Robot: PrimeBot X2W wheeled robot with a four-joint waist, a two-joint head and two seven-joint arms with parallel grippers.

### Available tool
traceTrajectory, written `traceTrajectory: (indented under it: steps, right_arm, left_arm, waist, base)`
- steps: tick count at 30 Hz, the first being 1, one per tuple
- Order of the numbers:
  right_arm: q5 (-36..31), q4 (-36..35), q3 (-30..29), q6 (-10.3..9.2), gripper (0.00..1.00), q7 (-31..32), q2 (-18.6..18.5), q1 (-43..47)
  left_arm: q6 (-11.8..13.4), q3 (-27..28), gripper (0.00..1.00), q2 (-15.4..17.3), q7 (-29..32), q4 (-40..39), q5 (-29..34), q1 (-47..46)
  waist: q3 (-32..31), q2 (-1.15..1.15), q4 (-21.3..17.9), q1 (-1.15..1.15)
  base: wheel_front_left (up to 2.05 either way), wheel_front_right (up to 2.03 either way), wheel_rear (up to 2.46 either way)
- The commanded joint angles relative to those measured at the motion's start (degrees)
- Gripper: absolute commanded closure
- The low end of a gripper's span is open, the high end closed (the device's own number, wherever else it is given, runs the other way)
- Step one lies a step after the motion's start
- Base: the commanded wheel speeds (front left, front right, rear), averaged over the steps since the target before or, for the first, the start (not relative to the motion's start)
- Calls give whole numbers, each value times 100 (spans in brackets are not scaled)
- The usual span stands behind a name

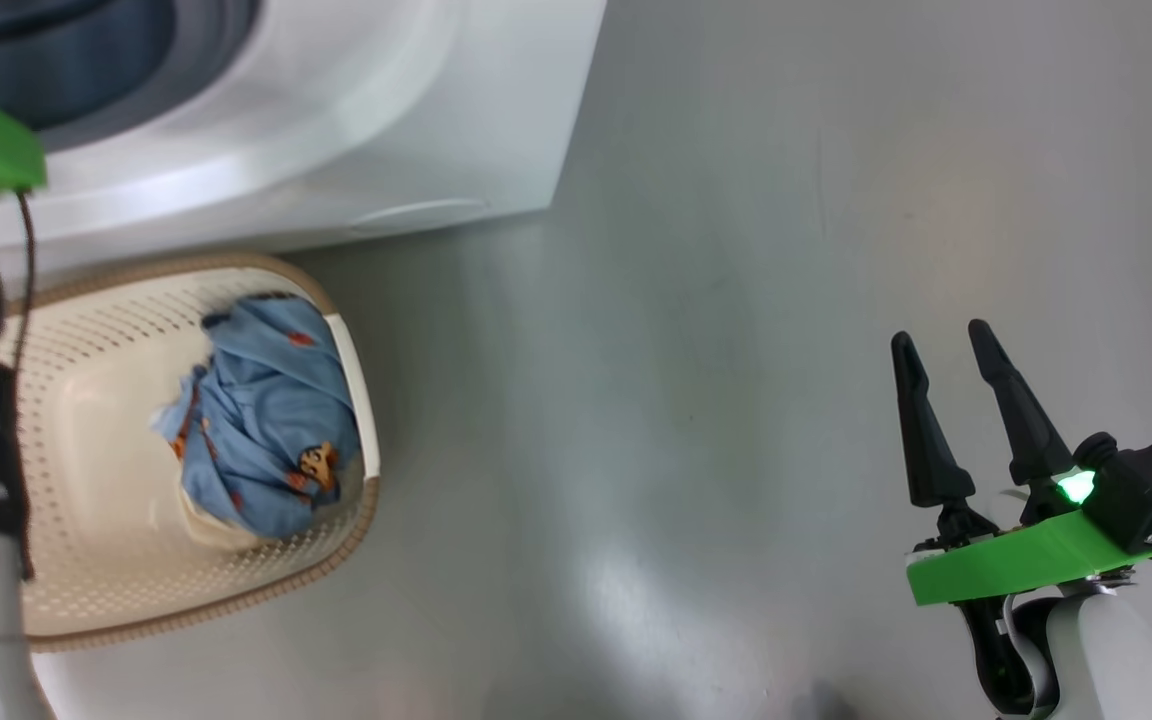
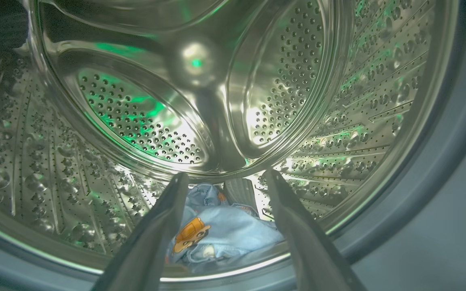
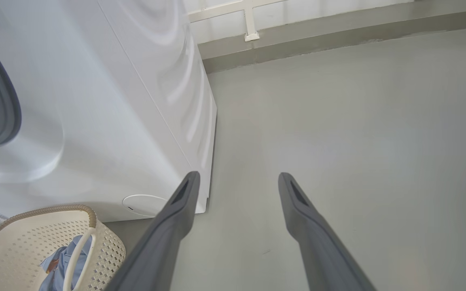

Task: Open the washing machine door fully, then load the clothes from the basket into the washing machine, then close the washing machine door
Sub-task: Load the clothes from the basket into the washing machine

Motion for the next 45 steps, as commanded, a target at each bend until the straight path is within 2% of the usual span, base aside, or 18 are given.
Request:
traceTrajectory:
  steps: [1, 15, 23, 35, 45]
  right_arm:
    - [-27, -90, 153, 9, 0, -68, -31, 166]
    - [-144, -66, 233, 9, 0, -68, -21, 333]
    - [-150, -23, 227, 9, 0, -68, -3, 440]
    - [-202, 20, 221, 9, 0, -68, 5, 756]
    - [-274, 59, 260, 9, 0, -68, 21, 1025]
  left_arm:
    - [-9, 179, 0, 215, -29, -206, -72, 277]
    - [-31, 449, 0, 9, -29, -941, -114, 1478]
    - [-72, 520, 0, -219, -29, -1612, -117, 2357]
    - [9, 844, 0, -494, -29, -2544, -248, 3789]
    - [71, 881, 0, -708, -29, -3142, -175, 4940]
  waist:
    - [-296, 0, 88, 0]
    - [-1028, 0, 204, 0]
    - [-1525, 0, 275, 0]
    - [-2262, 0, 223, 0]
    - [-2725, 0, 186, 0]
  base:
    - [0, 0, 0]
    - [0, 0, 0]
    - [0, 0, 0]
    - [0, 0, 0]
    - [0, 0, 0]
